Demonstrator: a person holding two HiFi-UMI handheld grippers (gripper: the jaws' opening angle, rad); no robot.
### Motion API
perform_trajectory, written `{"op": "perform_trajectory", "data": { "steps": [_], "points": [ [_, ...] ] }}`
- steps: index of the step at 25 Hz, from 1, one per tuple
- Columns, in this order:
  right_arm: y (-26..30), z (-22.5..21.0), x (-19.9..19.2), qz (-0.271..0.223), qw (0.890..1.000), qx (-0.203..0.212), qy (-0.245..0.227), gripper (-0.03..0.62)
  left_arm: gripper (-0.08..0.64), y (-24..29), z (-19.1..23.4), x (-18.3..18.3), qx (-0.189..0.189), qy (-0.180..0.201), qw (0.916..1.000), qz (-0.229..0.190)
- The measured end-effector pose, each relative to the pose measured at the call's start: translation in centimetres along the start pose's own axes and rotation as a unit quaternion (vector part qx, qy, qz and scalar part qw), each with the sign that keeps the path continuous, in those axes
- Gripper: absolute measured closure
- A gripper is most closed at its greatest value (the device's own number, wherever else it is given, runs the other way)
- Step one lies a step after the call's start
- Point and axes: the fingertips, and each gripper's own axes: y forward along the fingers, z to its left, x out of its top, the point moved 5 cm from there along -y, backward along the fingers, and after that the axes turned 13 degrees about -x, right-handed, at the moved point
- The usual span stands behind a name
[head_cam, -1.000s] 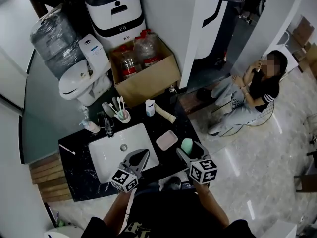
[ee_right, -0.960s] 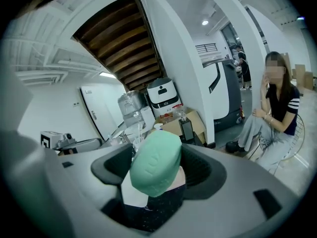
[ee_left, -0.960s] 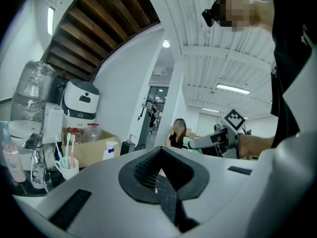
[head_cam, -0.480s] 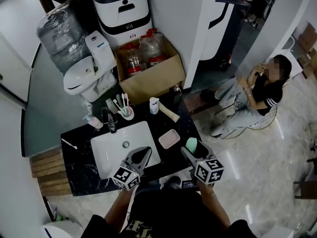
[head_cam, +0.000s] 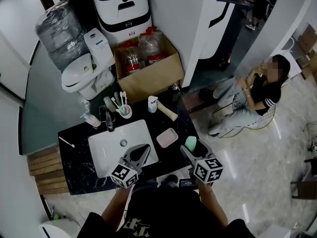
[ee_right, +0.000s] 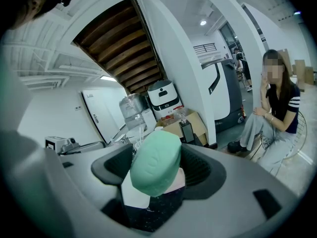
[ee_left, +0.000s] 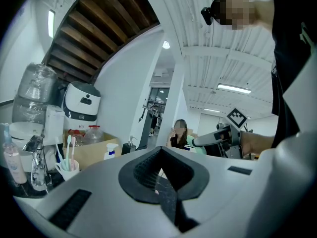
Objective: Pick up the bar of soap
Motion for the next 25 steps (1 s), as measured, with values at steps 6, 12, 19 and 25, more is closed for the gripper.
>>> {"op": "perform_trajectory", "data": {
  "steps": [6,12,19,25],
  "points": [
    [0.2,-0.2,0.1,0.000,1.000,0.000,0.002,0.278,0.551,0.1,0.4,0.3,-0.001,0.001,1.0000,-0.001],
    [0.3,-0.4,0.2,0.000,1.000,-0.003,0.000,0.279,0.551,0.3,0.5,0.2,-0.002,0.000,1.0000,0.000],
    [0.3,-0.9,0.0,0.002,1.000,-0.008,0.002,0.281,0.551,0.6,0.3,0.2,-0.007,0.000,1.0000,0.000],
    [0.4,-1.2,-0.2,0.003,1.000,-0.010,0.003,0.282,0.551,0.5,0.3,0.2,-0.005,0.001,1.0000,-0.001]
  ]
}}
